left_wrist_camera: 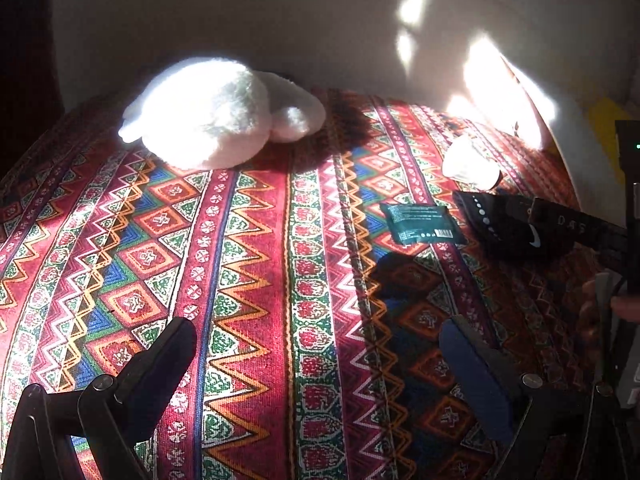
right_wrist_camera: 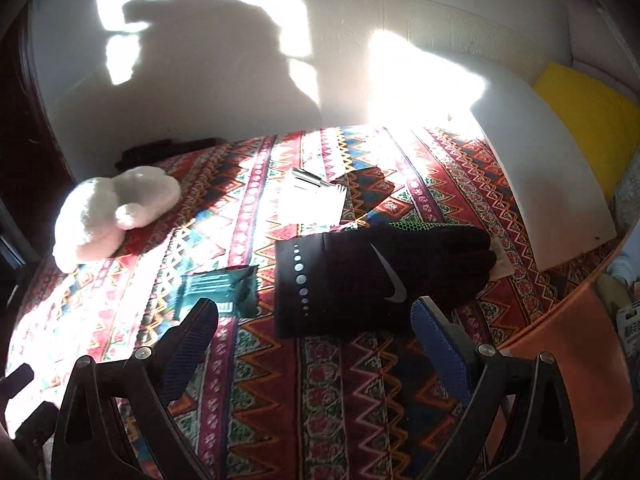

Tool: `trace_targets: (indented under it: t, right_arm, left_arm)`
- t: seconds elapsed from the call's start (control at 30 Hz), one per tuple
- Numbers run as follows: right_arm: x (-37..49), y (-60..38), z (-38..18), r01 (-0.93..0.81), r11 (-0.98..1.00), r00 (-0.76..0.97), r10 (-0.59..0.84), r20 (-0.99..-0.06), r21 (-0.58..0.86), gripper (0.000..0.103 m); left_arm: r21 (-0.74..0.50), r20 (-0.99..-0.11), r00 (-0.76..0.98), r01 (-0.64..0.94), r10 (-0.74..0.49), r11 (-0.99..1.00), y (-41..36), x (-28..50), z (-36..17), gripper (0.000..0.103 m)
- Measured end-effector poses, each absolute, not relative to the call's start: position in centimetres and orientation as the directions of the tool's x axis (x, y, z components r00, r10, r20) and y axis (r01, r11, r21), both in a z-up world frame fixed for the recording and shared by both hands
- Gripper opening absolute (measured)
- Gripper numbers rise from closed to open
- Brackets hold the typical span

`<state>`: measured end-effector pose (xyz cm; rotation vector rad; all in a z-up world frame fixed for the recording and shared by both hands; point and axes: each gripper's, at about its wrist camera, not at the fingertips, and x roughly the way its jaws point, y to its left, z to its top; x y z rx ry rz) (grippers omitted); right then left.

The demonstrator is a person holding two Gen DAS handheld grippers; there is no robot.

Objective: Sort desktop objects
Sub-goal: 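Grasp the black sock with the right tool while the left tool grasps the dark green packet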

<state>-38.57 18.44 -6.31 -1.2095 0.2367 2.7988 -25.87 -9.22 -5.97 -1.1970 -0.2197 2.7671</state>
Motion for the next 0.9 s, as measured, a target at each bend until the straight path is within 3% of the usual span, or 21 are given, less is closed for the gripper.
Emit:
trace_targets:
  t: [0.17,0.23,0.3,0.5,0.73,0.9]
  right_arm:
    - [-43.7,20.1,-11.9,-0.153,-0.982,-0.588,0.0,-0.809,0.112,0.1]
    - [-43.9,19.9,-12.3,-0.129,-0.985,-0.578,-0.018,-0.816,0.113,0.087]
    - [-43.3,19.3,-11.4,-0.095,-0.989,-0.588,-0.039,-0.808,0.117,0.01]
    - [-39.5,18.1,-6.3,0.003,-0.986,-0.652,-0.127,-0.748,0.164,0.009]
    - [-26.9,20.1,5.2,0.059,-0.959,-0.856,-0.191,-0.481,0.276,0.01]
    - [-25.8,22.4,7.5,0.058,-0.967,-0.878,-0.168,-0.449,0.249,0.01]
  left_arm:
    - [-0.15,-0.721,-0.676,-0.06,0.151,-0.987,-8.9,-26.2,-6.3,0.1]
    - [-0.155,-0.724,-0.671,-0.063,0.157,-0.986,-8.7,-26.4,-6.5,0.1]
    - [-0.157,-0.723,-0.671,-0.073,0.165,-0.985,-8.4,-26.3,-6.5,0.1]
    - [-0.158,-0.711,-0.676,-0.115,0.194,-0.981,-6.8,-26.1,-6.5,0.1]
    - [-0.237,-0.708,-0.659,-0.115,0.253,-0.965,-0.4,-32.6,-8.1,0.1]
    - [-0.247,-0.766,-0.603,-0.046,0.225,-0.968,2.3,-38.9,-11.5,0.1]
